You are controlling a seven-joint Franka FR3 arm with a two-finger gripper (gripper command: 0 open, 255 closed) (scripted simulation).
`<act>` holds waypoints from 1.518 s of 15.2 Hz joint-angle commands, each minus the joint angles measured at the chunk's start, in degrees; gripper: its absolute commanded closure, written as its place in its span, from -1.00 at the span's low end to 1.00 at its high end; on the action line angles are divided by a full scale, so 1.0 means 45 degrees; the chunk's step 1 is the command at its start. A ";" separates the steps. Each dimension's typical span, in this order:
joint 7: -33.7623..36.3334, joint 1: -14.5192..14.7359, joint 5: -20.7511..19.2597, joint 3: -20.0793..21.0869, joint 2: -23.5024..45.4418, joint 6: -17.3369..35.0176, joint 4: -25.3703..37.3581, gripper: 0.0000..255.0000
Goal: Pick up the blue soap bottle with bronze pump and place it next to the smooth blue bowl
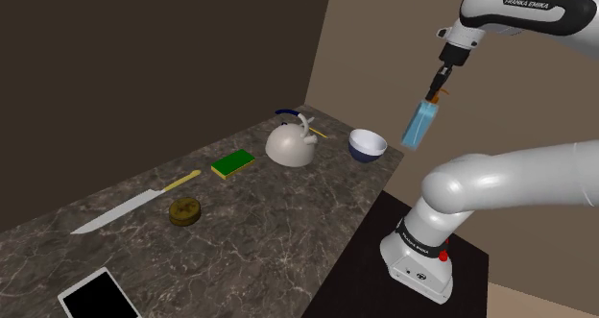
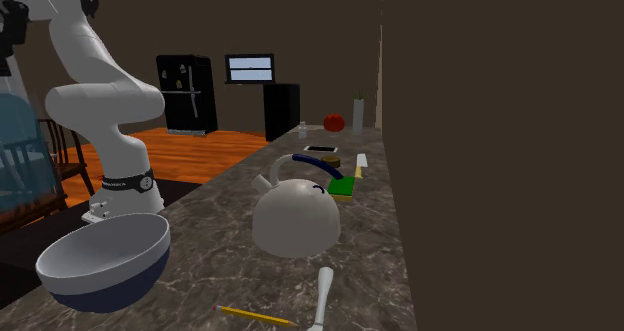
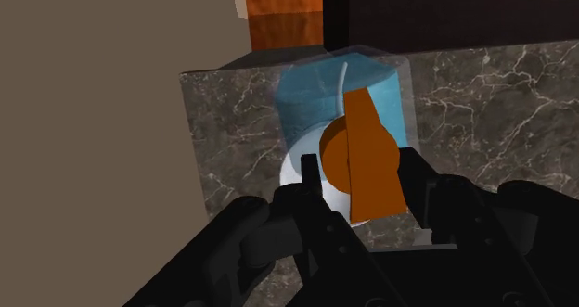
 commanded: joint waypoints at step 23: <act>0.0247 -0.0392 -0.1092 -0.1266 0.0055 0.3992 -0.3902 1.00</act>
